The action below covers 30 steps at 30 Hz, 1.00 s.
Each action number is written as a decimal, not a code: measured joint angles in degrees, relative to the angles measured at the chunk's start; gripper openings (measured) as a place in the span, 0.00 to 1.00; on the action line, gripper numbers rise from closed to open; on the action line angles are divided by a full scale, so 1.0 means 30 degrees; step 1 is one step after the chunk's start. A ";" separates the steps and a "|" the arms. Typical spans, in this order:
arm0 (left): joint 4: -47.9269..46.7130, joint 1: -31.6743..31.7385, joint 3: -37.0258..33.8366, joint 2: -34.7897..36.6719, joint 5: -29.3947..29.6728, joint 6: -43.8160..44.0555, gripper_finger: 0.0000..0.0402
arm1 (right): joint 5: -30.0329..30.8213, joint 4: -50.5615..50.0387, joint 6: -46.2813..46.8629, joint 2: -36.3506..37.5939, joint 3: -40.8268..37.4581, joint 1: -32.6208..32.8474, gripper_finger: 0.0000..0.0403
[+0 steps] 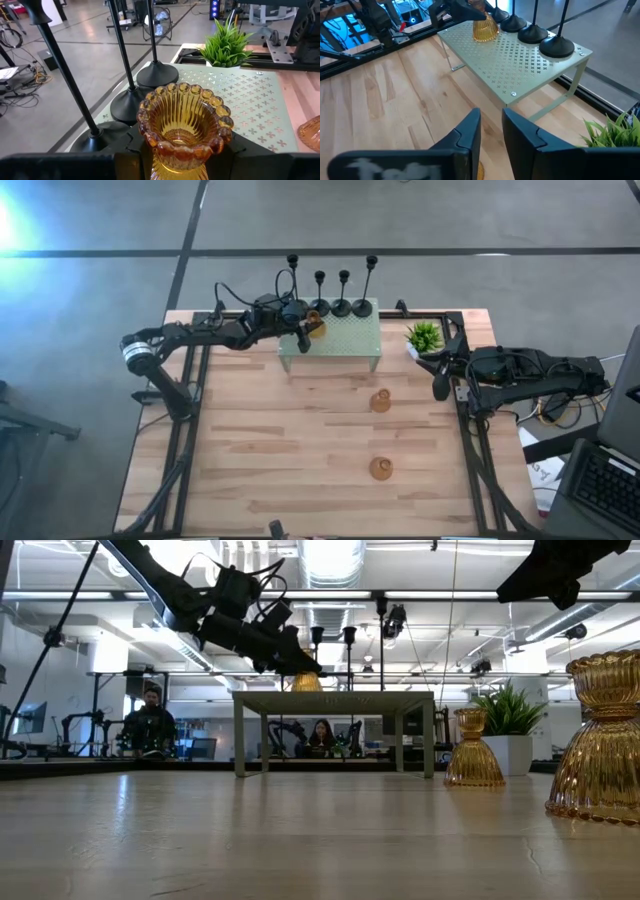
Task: Pick & Place candle stick holders
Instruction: Put the top orange candle holder on the shelf in front of the black candle holder
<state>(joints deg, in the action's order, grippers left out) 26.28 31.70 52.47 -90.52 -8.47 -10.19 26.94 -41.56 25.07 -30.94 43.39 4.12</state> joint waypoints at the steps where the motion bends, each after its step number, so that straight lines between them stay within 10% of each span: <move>1: -0.0014 0.0000 0.0000 0.0000 0.0011 -0.0030 0.31 | 0.0000 0.0000 -0.0005 0.0000 0.0001 0.0000 0.17; 30: -0.0269 -0.0022 -0.0080 0.0065 -0.0364 0.0054 0.50 | 0.0000 -0.0001 0.0000 -0.0005 -0.0004 0.0000 0.19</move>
<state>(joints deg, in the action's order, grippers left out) 25.47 31.64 52.23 -90.32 -9.56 -10.03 26.94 -41.56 25.07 -30.95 43.38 4.12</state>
